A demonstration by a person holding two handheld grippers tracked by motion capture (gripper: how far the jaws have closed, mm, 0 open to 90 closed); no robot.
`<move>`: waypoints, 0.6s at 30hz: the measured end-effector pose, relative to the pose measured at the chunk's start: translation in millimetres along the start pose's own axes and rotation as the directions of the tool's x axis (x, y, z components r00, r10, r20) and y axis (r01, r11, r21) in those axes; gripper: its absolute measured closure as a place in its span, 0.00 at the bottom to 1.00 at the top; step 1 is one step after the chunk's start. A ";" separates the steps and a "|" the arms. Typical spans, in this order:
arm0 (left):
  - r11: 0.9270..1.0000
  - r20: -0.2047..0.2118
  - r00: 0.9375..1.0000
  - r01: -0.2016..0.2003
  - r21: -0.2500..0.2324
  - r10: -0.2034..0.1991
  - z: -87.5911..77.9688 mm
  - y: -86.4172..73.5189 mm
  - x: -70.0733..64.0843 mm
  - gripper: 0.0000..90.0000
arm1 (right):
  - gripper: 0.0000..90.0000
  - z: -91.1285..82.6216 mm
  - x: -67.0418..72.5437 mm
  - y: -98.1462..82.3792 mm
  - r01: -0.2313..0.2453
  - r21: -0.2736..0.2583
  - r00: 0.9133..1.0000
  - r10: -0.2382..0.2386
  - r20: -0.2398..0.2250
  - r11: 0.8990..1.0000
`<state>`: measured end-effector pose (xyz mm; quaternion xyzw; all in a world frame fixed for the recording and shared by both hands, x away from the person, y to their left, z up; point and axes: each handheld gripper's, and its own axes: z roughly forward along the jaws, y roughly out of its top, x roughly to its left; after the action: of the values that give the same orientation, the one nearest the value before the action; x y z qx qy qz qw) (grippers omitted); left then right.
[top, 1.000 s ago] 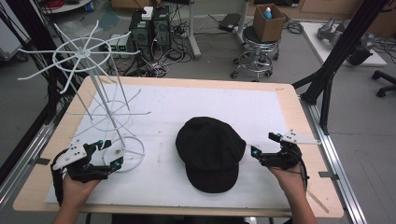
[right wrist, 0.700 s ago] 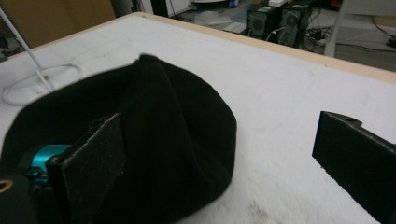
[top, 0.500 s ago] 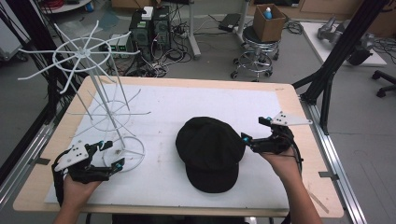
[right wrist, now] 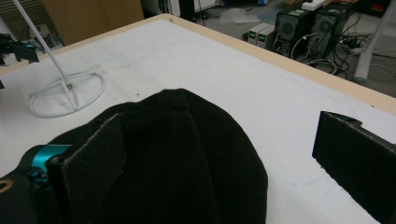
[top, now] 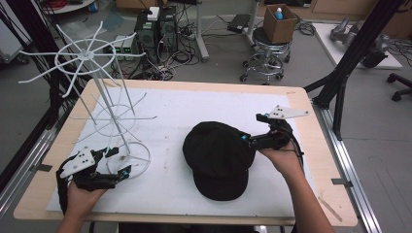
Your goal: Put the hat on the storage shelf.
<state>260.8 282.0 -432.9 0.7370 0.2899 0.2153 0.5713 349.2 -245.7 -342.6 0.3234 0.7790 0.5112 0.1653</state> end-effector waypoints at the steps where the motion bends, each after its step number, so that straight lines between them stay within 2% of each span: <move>1: 1.000 0.001 1.000 -0.005 0.003 0.005 0.0 0.1 0.2 0.19 | 0.03 1.6 0.9 1.9 -0.001 0.002 1.000 0.001 -0.004 1.000; 7: 1.000 0.003 1.000 -0.009 0.003 0.009 -0.1 0.1 0.4 0.19 | 0.03 21.3 5.0 15.9 0.031 0.014 0.999 -0.031 -0.032 0.999; 18: 1.000 0.009 1.000 -0.016 0.010 0.016 1.8 0.3 -1.1 0.19 | 0.03 58.6 9.2 24.5 0.047 0.096 0.997 -0.041 -0.072 0.994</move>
<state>261.2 279.9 -433.0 0.7432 0.2823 0.2151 0.5672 385.1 -192.5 -344.5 0.2958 0.8153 0.4796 0.1332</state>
